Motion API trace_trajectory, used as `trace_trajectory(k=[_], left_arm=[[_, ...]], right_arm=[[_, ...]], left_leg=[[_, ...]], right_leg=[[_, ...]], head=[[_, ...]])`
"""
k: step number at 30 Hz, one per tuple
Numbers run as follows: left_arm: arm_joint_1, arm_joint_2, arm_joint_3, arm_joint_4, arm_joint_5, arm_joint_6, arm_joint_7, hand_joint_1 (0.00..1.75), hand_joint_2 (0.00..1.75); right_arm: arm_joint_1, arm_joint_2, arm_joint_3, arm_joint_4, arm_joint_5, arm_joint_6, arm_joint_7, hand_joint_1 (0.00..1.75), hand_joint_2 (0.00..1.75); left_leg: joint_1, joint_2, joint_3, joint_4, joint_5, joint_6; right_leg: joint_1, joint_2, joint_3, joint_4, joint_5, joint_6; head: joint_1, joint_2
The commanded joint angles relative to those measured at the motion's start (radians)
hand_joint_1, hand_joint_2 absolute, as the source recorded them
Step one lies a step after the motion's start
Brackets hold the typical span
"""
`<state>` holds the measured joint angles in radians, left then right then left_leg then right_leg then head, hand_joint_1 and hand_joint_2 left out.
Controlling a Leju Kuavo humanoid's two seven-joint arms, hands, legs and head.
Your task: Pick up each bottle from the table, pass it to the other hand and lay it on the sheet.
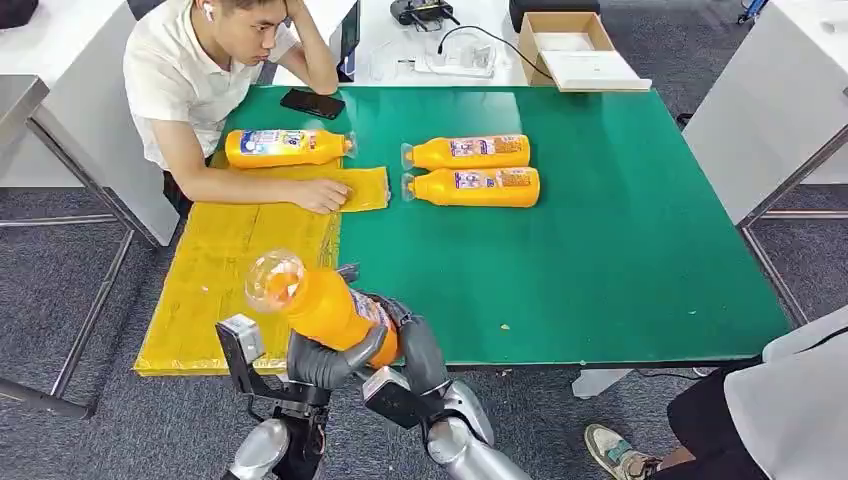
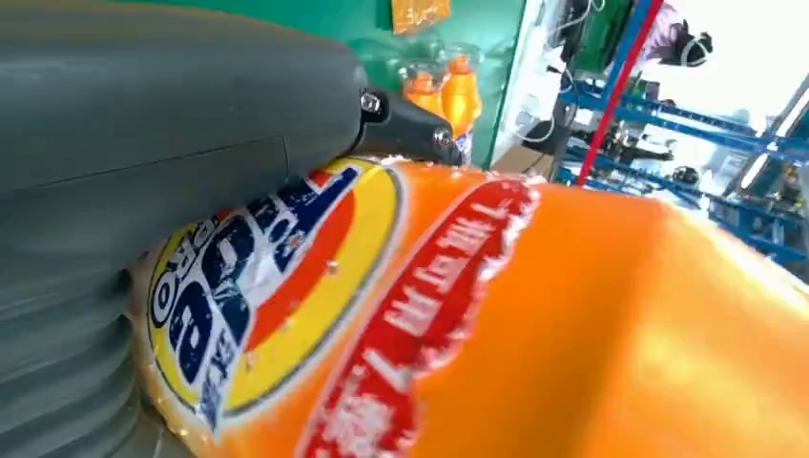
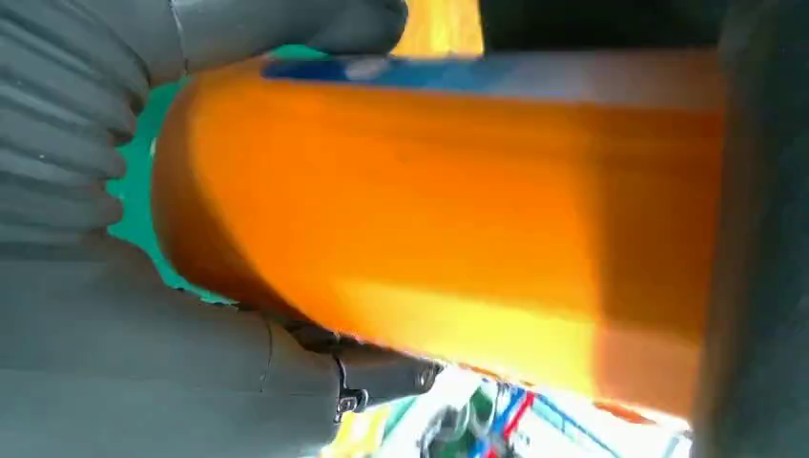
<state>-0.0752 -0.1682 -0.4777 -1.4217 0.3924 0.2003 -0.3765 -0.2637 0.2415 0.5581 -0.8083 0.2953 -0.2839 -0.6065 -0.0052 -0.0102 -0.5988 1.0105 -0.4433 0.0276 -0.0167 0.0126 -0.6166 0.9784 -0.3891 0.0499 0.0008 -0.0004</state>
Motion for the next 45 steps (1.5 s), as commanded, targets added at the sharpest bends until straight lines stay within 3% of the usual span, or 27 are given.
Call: trace_trajectory(k=[1, 3, 4, 6, 9, 14, 17, 19, 21, 24, 28, 30, 35, 37, 38, 45], left_arm=[[-0.05, 0.002, 0.042, 0.002, 0.058, -0.053, 0.028, 1.75, 1.75], [-0.046, 0.005, 0.041, -0.003, 0.092, -0.098, 0.035, 1.75, 1.75], [-0.055, 0.034, 0.024, -0.003, 0.069, -0.13, 0.025, 1.75, 1.75], [-0.064, 0.05, 0.063, 0.02, 0.187, -0.269, 0.078, 1.75, 1.75], [-0.08, 0.051, 0.101, 0.042, 0.206, -0.288, 0.091, 1.75, 1.75], [-0.08, 0.044, 0.102, 0.043, 0.2, -0.279, 0.087, 1.75, 1.75], [-0.114, 0.025, 0.176, 0.094, 0.182, -0.145, 0.111, 1.75, 1.75], [-0.182, 0.057, 0.181, 0.204, 0.062, 0.023, 0.111, 1.75, 1.75], [-0.234, 0.086, 0.185, 0.298, -0.031, 0.048, 0.051, 1.75, 1.75], [-0.296, 0.143, 0.141, 0.397, -0.399, 0.266, -0.027, 1.75, 1.75], [-0.371, 0.166, 0.122, 0.511, -0.79, 0.479, 0.009, 1.75, 1.75], [-0.402, 0.153, 0.129, 0.553, -0.864, 0.497, 0.029, 1.75, 1.75], [-0.402, 0.153, 0.129, 0.553, -0.864, 0.497, 0.029, 1.75, 1.75], [-0.415, 0.131, 0.18, 0.584, -1.078, 0.498, 0.077, 1.75, 1.75], [-0.445, 0.114, 0.204, 0.632, -1.193, 0.498, 0.104, 1.75, 1.75], [-0.614, 0.075, 0.157, 0.963, -1.297, 0.451, 0.171, 1.75, 1.75]], right_arm=[[0.044, 0.003, 0.119, -0.013, -0.001, 0.047, -0.001, 0.0, 1.75], [0.047, -0.003, 0.127, -0.028, 0.0, 0.046, -0.004, 0.0, 1.75], [0.054, -0.005, 0.137, -0.052, 0.018, 0.008, -0.027, 0.0, 0.0], [0.069, -0.016, 0.167, -0.132, 0.027, -0.018, -0.071, 0.0, 0.0], [0.078, -0.024, 0.188, -0.18, 0.041, -0.034, -0.057, 0.0, 0.0], [0.077, -0.028, 0.19, -0.179, 0.037, -0.035, -0.06, 0.0, 0.0], [0.084, -0.028, 0.2, -0.194, 0.042, -0.096, -0.071, 0.0, 0.0], [0.089, -0.028, 0.206, -0.2, 0.038, -0.151, -0.086, 0.0, 0.0], [0.088, -0.034, 0.223, -0.225, 0.029, -0.19, -0.092, 0.0, 0.0], [0.086, -0.076, 0.286, -0.348, 0.018, -0.311, -0.092, 0.0, 0.0], [0.088, -0.1, 0.319, -0.462, 0.0, -0.414, -0.092, 0.0, 0.0], [0.106, -0.091, 0.305, -0.483, 0.028, -0.414, -0.092, 0.0, 0.0], [0.106, -0.091, 0.305, -0.483, 0.028, -0.414, -0.092, 0.0, 0.0], [0.123, -0.088, 0.282, -0.53, 0.057, -0.414, -0.092, 0.0, 0.0], [0.128, -0.085, 0.277, -0.546, 0.059, -0.414, -0.092, 0.0, 0.0], [0.102, -0.091, 0.323, -0.512, -0.009, -0.414, -0.092, 0.0, 0.0]], left_leg=[[0.001, -0.001, 0.002, 0.0, -0.001, -0.002], [0.001, -0.001, 0.003, 0.0, -0.001, -0.002], [0.002, -0.001, 0.004, 0.001, -0.002, -0.002], [0.002, -0.001, 0.004, 0.0, -0.002, -0.002], [0.002, -0.001, 0.002, 0.0, -0.001, -0.002], [0.001, -0.001, 0.002, 0.0, -0.001, -0.002], [0.002, -0.002, 0.004, 0.0, -0.001, -0.002], [0.002, -0.002, 0.004, -0.001, -0.001, -0.002], [0.002, -0.004, 0.006, -0.002, 0.0, -0.003], [0.001, -0.003, 0.004, -0.002, 0.001, -0.002], [0.002, 0.002, 0.005, -0.001, -0.001, -0.003], [0.001, -0.004, 0.001, 0.0, 0.002, -0.002], [0.001, 0.001, 0.003, -0.001, 0.001, -0.002], [0.002, 0.0, 0.003, -0.001, 0.001, -0.002], [0.001, -0.001, 0.002, -0.001, 0.002, -0.002], [0.001, -0.001, 0.001, 0.0, 0.002, -0.002]], right_leg=[[0.001, -0.002, 0.003, 0.0, -0.002, -0.002], [0.002, -0.003, 0.003, 0.0, -0.002, -0.002], [0.002, -0.002, 0.005, 0.0, -0.003, -0.002], [0.002, -0.003, 0.005, 0.0, -0.002, -0.002], [0.002, -0.002, 0.003, 0.0, -0.002, -0.002], [0.001, -0.002, 0.003, 0.0, -0.001, -0.002], [0.002, -0.004, 0.005, 0.0, -0.002, -0.003], [0.002, -0.004, 0.005, -0.001, -0.002, -0.002], [0.002, -0.006, 0.007, -0.001, -0.002, -0.003], [0.001, -0.004, 0.005, -0.001, -0.001, -0.002], [0.003, -0.001, 0.004, 0.0, 0.0, -0.003], [0.001, -0.005, 0.002, 0.001, -0.001, -0.002], [0.001, -0.001, 0.002, 0.001, 0.0, -0.002], [0.002, -0.003, 0.004, 0.0, -0.001, -0.002], [0.001, -0.003, 0.002, 0.001, -0.001, -0.002], [0.001, -0.003, 0.002, 0.0, 0.0, -0.002]], head=[[0.0, 0.0], [0.0, 0.0], [-0.001, 0.0], [0.0, 0.0], [0.0, 0.0], [0.0, 0.0], [0.0, 0.0], [0.0, 0.0], [0.0, 0.0], [0.0, 0.0], [0.0, 0.0], [0.0, 0.0], [0.0, 0.0], [0.0, 0.0], [0.0, 0.0], [0.0, 0.0]])
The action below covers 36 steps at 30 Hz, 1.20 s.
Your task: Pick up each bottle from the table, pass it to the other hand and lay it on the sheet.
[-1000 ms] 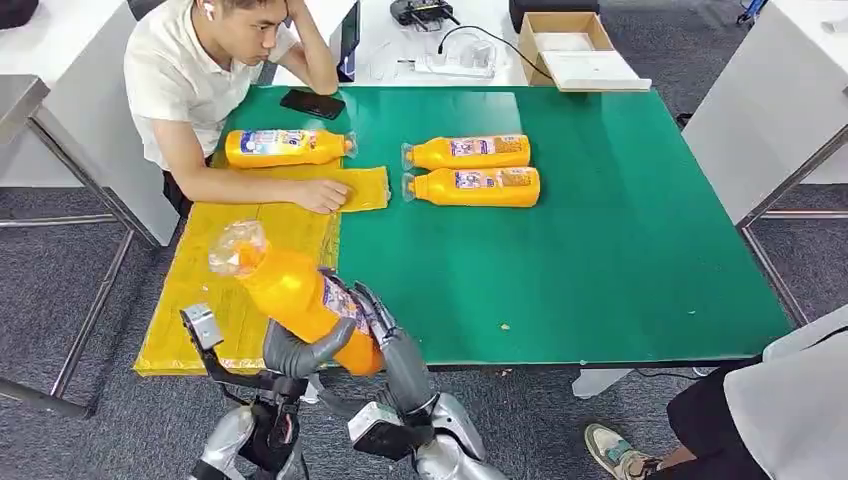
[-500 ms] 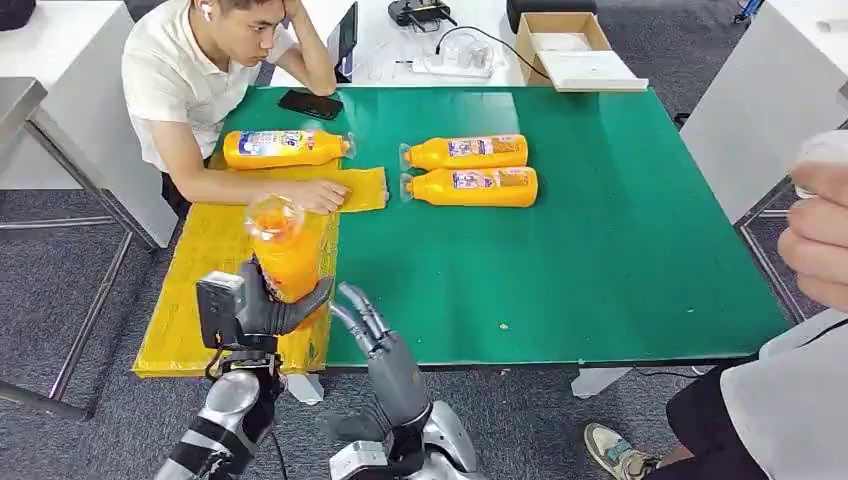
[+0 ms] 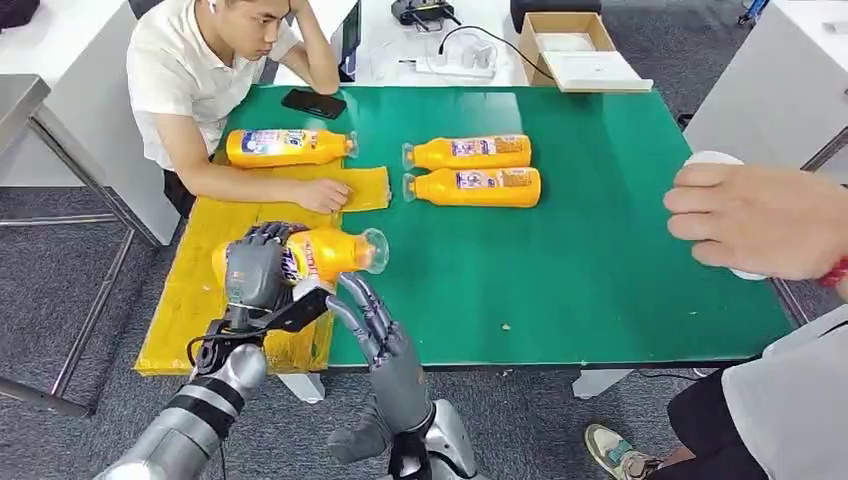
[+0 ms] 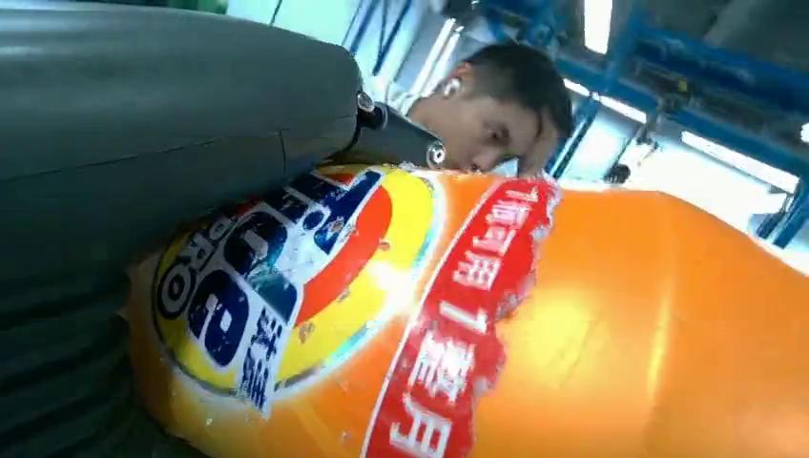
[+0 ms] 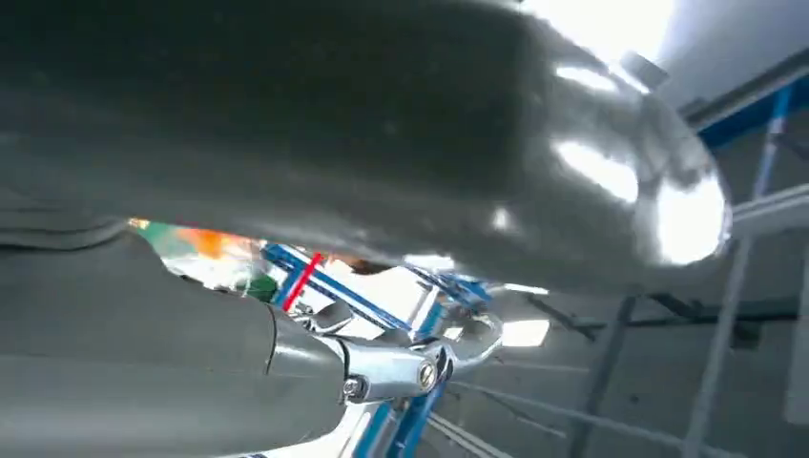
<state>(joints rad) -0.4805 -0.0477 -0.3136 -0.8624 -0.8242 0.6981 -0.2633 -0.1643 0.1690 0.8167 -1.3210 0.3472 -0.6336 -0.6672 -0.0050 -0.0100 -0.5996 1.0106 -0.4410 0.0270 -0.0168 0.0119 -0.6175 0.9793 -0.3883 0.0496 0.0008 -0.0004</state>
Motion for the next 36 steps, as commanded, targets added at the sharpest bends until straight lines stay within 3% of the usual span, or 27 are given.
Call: trace_trajectory(k=[1, 2, 3, 9, 10, 17, 18, 19, 20, 21, 23, 24, 33, 36], left_arm=[[-0.223, -0.049, -0.015, 0.433, -0.093, -0.054, 0.068, 1.75, 1.75], [-0.237, -0.051, -0.034, 0.46, -0.121, -0.068, 0.09, 1.75, 1.75], [-0.255, -0.053, -0.055, 0.493, -0.151, -0.108, 0.121, 1.75, 1.75], [-0.289, -0.06, -0.098, 0.564, -0.214, -0.276, 0.227, 1.75, 1.75], [-0.292, -0.06, -0.097, 0.572, -0.215, -0.296, 0.239, 1.66, 1.75], [-0.29, -0.057, -0.08, 0.58, -0.2, -0.33, 0.261, 1.66, 1.75], [-0.29, -0.057, -0.08, 0.58, -0.2, -0.33, 0.261, 1.5, 1.75], [-0.291, -0.052, -0.077, 0.581, -0.2, -0.338, 0.265, 0.63, 1.75], [-0.292, -0.051, -0.08, 0.583, -0.203, -0.352, 0.27, 0.26, 1.75], [-0.291, -0.051, -0.076, 0.581, -0.2, -0.354, 0.269, 0.07, 1.75], [-0.282, -0.057, -0.031, 0.57, -0.143, -0.394, 0.217, 0.0, 1.75], [-0.278, -0.06, -0.014, 0.566, -0.119, -0.415, 0.192, 0.0, 1.75], [-0.215, -0.09, 0.117, 0.452, 0.122, -0.64, -0.045, 0.0, 1.75], [-0.215, -0.09, 0.117, 0.452, 0.122, -0.64, -0.045, 0.0, 1.75]], right_arm=[[-0.003, -0.022, 0.073, 0.003, -0.076, -0.065, -0.031, 0.0, 0.0], [-0.008, -0.025, 0.079, 0.007, -0.082, -0.065, -0.031, 0.0, 0.0], [-0.014, -0.027, 0.087, 0.019, -0.087, -0.065, -0.031, 0.0, 1.75], [-0.04, -0.029, 0.113, 0.064, -0.156, -0.038, -0.031, 0.0, 1.75], [-0.04, -0.028, 0.113, 0.068, -0.158, -0.033, -0.031, 0.0, 1.75], [-0.04, -0.023, 0.109, 0.079, -0.164, -0.02, -0.031, 0.0, 1.75], [-0.04, -0.023, 0.109, 0.079, -0.164, -0.02, -0.031, 0.0, 1.75], [-0.04, -0.022, 0.108, 0.083, -0.167, -0.016, -0.031, 0.0, 1.75], [-0.04, -0.021, 0.108, 0.086, -0.166, -0.011, -0.031, 0.0, 1.75], [-0.039, -0.021, 0.107, 0.088, -0.166, -0.009, -0.031, 0.0, 1.75], [-0.037, -0.019, 0.103, 0.093, -0.166, -0.002, -0.031, 0.0, 1.75], [-0.035, -0.02, 0.102, 0.092, -0.168, 0.001, -0.031, 0.0, 0.0], [-0.006, -0.021, 0.063, 0.078, -0.194, 0.061, -0.031, 0.0, 0.0], [-0.006, -0.021, 0.063, 0.078, -0.194, 0.061, -0.031, 0.0, 0.0]], left_leg=[[0.002, -0.002, 0.004, -0.001, -0.001, -0.002], [0.001, -0.002, 0.003, -0.001, 0.0, -0.002], [0.002, -0.002, 0.004, 0.0, -0.001, -0.002], [0.001, -0.001, 0.003, -0.001, -0.001, -0.001], [0.002, -0.001, 0.004, 0.0, -0.001, -0.002], [0.001, 0.0, 0.002, -0.001, -0.001, -0.001], [0.001, 0.0, 0.004, -0.001, -0.001, -0.002], [0.001, 0.001, 0.002, -0.001, 0.0, -0.001], [0.002, 0.002, 0.005, -0.001, -0.002, -0.002], [0.001, 0.001, 0.002, -0.001, 0.0, -0.001], [0.002, 0.001, 0.005, -0.001, -0.001, -0.002], [0.001, 0.001, 0.003, -0.001, -0.001, -0.002], [0.001, 0.001, 0.006, -0.001, -0.002, -0.002], [0.0, 0.0, 0.003, -0.001, 0.0, -0.001]], right_leg=[[0.002, -0.004, 0.005, -0.001, -0.002, -0.003], [0.001, -0.003, 0.004, -0.001, -0.001, -0.002], [0.002, -0.004, 0.005, -0.001, -0.002, -0.002], [0.002, -0.002, 0.004, -0.001, -0.001, -0.001], [0.002, -0.002, 0.005, -0.001, -0.001, -0.002], [0.001, -0.001, 0.003, -0.001, -0.001, -0.001], [0.002, -0.001, 0.005, -0.001, -0.001, -0.002], [0.001, 0.0, 0.002, -0.001, 0.0, -0.001], [0.002, 0.0, 0.005, -0.001, -0.001, -0.002], [0.001, 0.0, 0.002, -0.001, 0.0, -0.001], [0.002, 0.0, 0.005, -0.001, -0.001, -0.002], [0.002, 0.0, 0.004, -0.001, -0.001, -0.002], [0.001, -0.001, 0.007, -0.001, -0.002, -0.002], [0.0, 0.0, 0.004, -0.001, 0.0, -0.001]], head=[[0.0, 0.0], [0.0, 0.0], [0.0, 0.0], [0.0, 0.0], [0.0, 0.0], [0.0, 0.0], [0.0, 0.0], [0.0, 0.0], [0.0, 0.0], [0.0, 0.0], [0.0, 0.0], [0.0, 0.0], [0.0, 0.0], [0.0, 0.0]])
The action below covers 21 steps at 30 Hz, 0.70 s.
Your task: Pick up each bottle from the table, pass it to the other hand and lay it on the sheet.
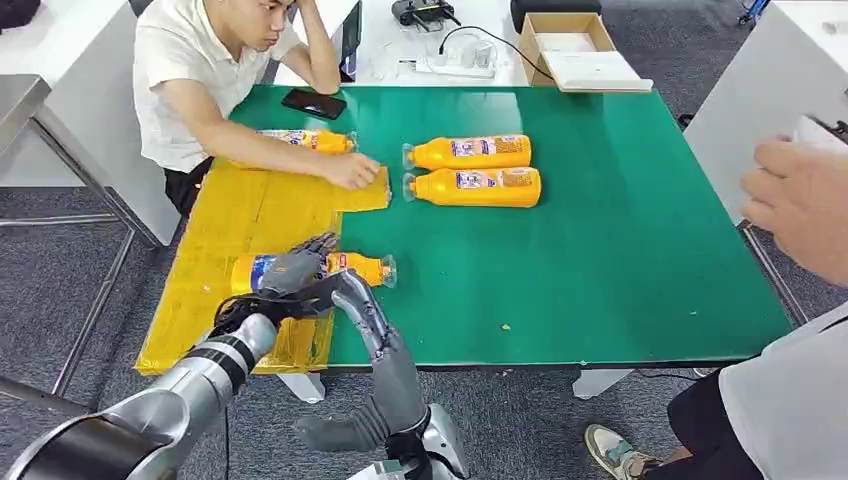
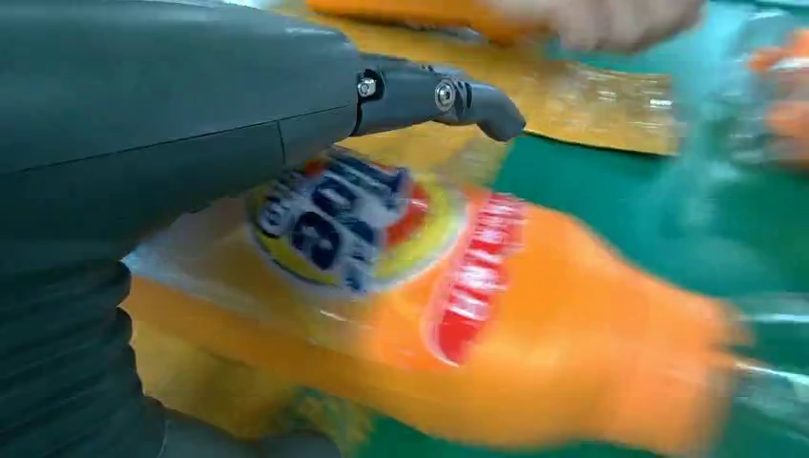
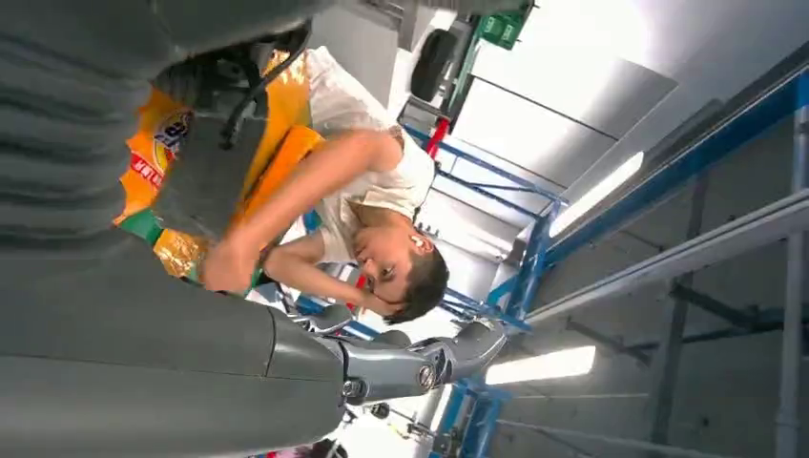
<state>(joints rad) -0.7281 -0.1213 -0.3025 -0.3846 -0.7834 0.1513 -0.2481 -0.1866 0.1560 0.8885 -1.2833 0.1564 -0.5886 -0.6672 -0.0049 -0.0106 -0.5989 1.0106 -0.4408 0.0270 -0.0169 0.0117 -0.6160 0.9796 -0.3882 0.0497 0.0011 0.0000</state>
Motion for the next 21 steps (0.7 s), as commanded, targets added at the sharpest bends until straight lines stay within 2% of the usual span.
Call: trace_trajectory(k=[1, 3, 5, 9, 11, 12, 14, 16, 19, 20, 21], left_arm=[[0.033, -0.016, 0.106, -0.025, 0.081, -0.093, -0.06, 0.0, 1.75], [0.033, -0.016, 0.106, -0.025, 0.081, -0.093, -0.06, 0.0, 1.75], [0.054, -0.009, 0.128, -0.055, 0.13, -0.123, -0.106, 0.0, 1.75], [0.099, -0.01, 0.181, -0.134, 0.237, -0.154, -0.189, 0.0, 1.75], [0.156, -0.007, 0.189, -0.26, 0.311, -0.141, -0.251, 0.0, 1.75], [0.191, -0.011, 0.197, -0.339, 0.367, -0.128, -0.272, 0.0, 1.75], [0.282, -0.047, 0.251, -0.544, 0.573, -0.165, -0.325, 0.0, 1.75], [0.347, -0.083, 0.266, -0.709, 0.769, -0.221, -0.279, 0.0, 1.75], [0.36, -0.096, 0.268, -0.749, 0.834, -0.243, -0.244, 0.0, 1.75], [0.371, -0.101, 0.267, -0.78, 0.958, -0.281, -0.199, 0.0, 1.75], [0.372, -0.101, 0.262, -0.79, 1.039, -0.286, -0.172, 0.0, 1.75]], right_arm=[[0.016, -0.008, -0.008, 0.04, -0.004, 0.016, -0.031, 0.0, 0.0], [0.016, -0.008, -0.008, 0.04, -0.004, 0.016, -0.031, 0.0, 0.0], [0.019, -0.007, -0.01, 0.044, -0.004, 0.018, -0.031, 0.0, 0.0], [0.023, -0.011, -0.012, 0.05, -0.004, 0.014, -0.031, 0.0, 0.0], [0.015, -0.022, -0.001, 0.054, -0.004, 0.009, -0.031, 0.0, 0.0], [0.01, -0.029, 0.002, 0.051, -0.009, 0.005, -0.031, 0.0, 0.0], [0.007, -0.042, 0.017, 0.023, -0.005, -0.021, -0.031, 0.0, 0.0], [0.004, -0.052, 0.043, -0.015, 0.007, -0.08, -0.031, 0.0, 0.0], [0.005, -0.055, 0.051, -0.032, 0.009, -0.101, -0.031, 0.0, 0.0], [0.009, -0.056, 0.05, -0.052, 0.022, -0.11, -0.031, 0.0, 1.75], [0.01, -0.06, 0.056, -0.071, 0.022, -0.11, -0.031, 0.0, 1.75]], left_leg=[[0.001, 0.001, 0.005, -0.002, -0.001, -0.002], [0.001, 0.001, 0.003, -0.001, -0.001, -0.001], [0.001, 0.001, 0.007, -0.002, -0.002, -0.002], [0.0, 0.002, 0.004, -0.002, -0.001, -0.001], [0.002, 0.003, 0.007, -0.002, -0.003, -0.002], [0.0, 0.002, 0.004, -0.002, -0.001, -0.001], [0.001, 0.003, 0.005, -0.002, -0.002, -0.001], [0.001, 0.003, 0.004, -0.001, -0.003, -0.001], [0.001, 0.001, 0.001, 0.0, -0.002, -0.001], [0.002, 0.002, 0.004, 0.001, -0.003, -0.002], [0.001, 0.002, 0.001, 0.0, -0.002, -0.001]], right_leg=[[0.001, 0.0, 0.005, -0.002, -0.001, -0.002], [0.001, 0.0, 0.003, -0.001, -0.001, -0.001], [0.002, -0.001, 0.007, -0.002, -0.002, -0.003], [0.001, 0.0, 0.003, -0.001, -0.001, -0.001], [0.002, 0.0, 0.007, -0.002, -0.002, -0.003], [0.001, 0.001, 0.003, -0.002, -0.001, -0.001], [0.001, 0.001, 0.004, -0.002, -0.001, -0.002], [0.001, 0.001, 0.004, -0.001, -0.002, -0.002], [0.001, -0.001, 0.001, -0.001, -0.002, -0.001], [0.002, 0.0, 0.004, -0.001, -0.003, -0.002], [0.001, 0.001, 0.001, 0.0, -0.002, -0.001]], head=[[0.0, 0.0], [0.0, 0.0], [0.0, 0.0], [0.0, 0.0], [0.0, 0.0], [0.0, 0.0], [0.0, 0.0], [0.0, 0.0], [0.0, 0.0], [0.0, 0.0], [0.0, 0.0]])
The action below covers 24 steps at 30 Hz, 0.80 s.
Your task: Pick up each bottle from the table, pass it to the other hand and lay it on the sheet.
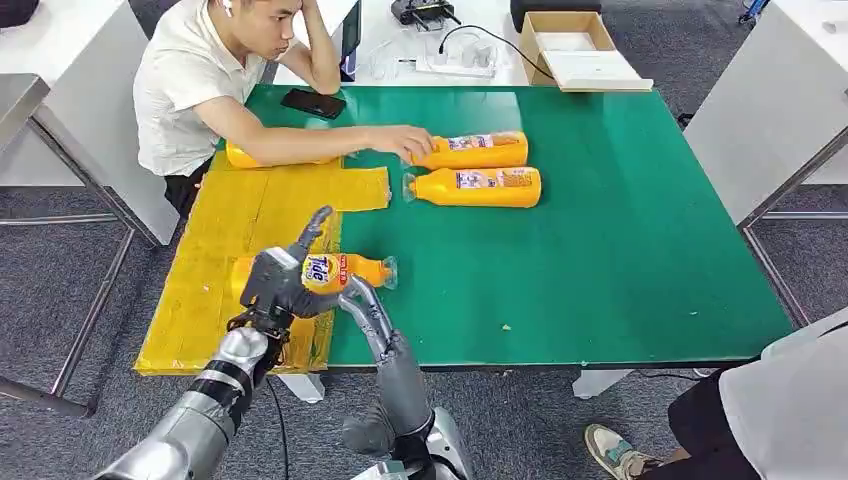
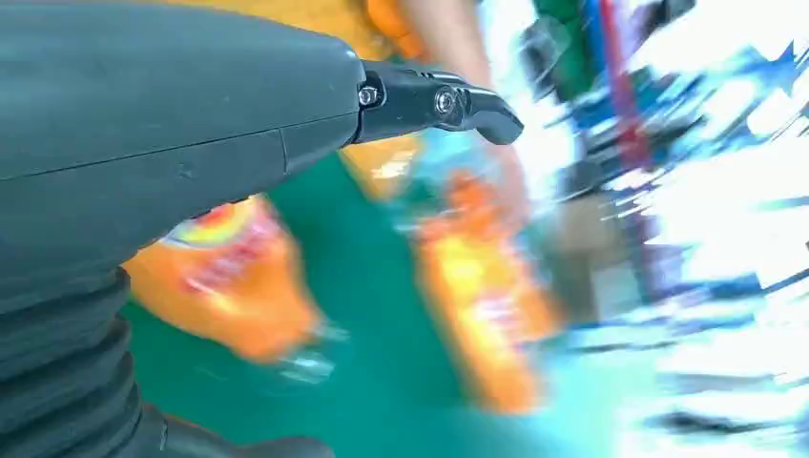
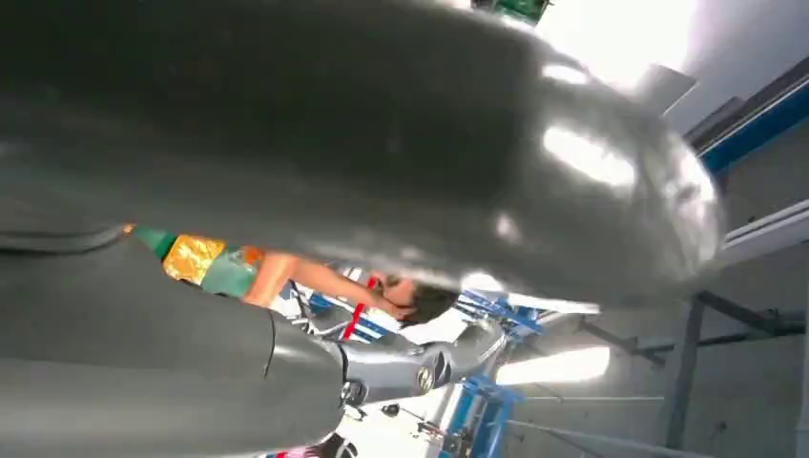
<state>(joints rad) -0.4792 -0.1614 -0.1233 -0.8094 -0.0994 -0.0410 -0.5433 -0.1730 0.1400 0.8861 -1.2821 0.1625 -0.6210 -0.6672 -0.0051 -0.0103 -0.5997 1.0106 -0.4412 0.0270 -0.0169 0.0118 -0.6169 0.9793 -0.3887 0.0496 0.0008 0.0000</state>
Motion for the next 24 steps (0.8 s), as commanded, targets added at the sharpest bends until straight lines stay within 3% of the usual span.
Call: trace_trajectory(k=[1, 3, 12, 19, 24], left_arm=[[0.122, -0.061, 0.077, -0.369, 0.417, -0.087, 0.151, 0.0, 1.75], [0.114, -0.06, 0.067, -0.36, 0.511, -0.076, 0.194, 0.0, 1.75], [0.209, -0.052, -0.008, -0.541, 0.553, -0.02, 0.14, 0.0, 1.75], [0.209, -0.052, -0.008, -0.541, 0.553, -0.02, 0.14, 0.0, 1.75], [0.268, -0.037, -0.052, -0.625, 0.54, -0.003, 0.116, 0.0, 1.75]], right_arm=[[0.004, -0.041, 0.052, -0.093, 0.044, -0.077, -0.031, 0.0, 1.75], [0.018, -0.038, 0.048, -0.129, 0.077, -0.077, -0.031, 0.0, 1.75], [0.084, -0.024, -0.042, -0.219, 0.191, -0.077, -0.031, 0.0, 1.75], [0.084, -0.024, -0.042, -0.219, 0.191, -0.077, -0.031, 0.0, 1.75], [0.172, 0.017, -0.18, -0.272, 0.33, -0.077, -0.031, 0.0, 1.75]], left_leg=[[0.001, 0.002, 0.004, 0.001, -0.003, -0.002], [0.001, 0.0, 0.001, 0.001, -0.002, -0.001], [0.001, 0.001, 0.003, 0.0, -0.002, -0.001], [0.001, 0.0, 0.003, 0.0, -0.002, -0.001], [0.001, 0.001, 0.004, 0.0, -0.002, -0.002]], right_leg=[[0.002, 0.0, 0.004, 0.0, -0.002, -0.002], [0.001, -0.001, 0.001, 0.0, -0.001, -0.002], [0.001, -0.001, 0.002, 0.0, -0.002, -0.002], [0.001, -0.001, 0.002, 0.0, -0.002, -0.002], [0.002, -0.001, 0.004, -0.001, -0.002, -0.002]], head=[[0.0, 0.0], [0.0, 0.0], [0.0, 0.0], [0.0, 0.0], [0.0, 0.0]])
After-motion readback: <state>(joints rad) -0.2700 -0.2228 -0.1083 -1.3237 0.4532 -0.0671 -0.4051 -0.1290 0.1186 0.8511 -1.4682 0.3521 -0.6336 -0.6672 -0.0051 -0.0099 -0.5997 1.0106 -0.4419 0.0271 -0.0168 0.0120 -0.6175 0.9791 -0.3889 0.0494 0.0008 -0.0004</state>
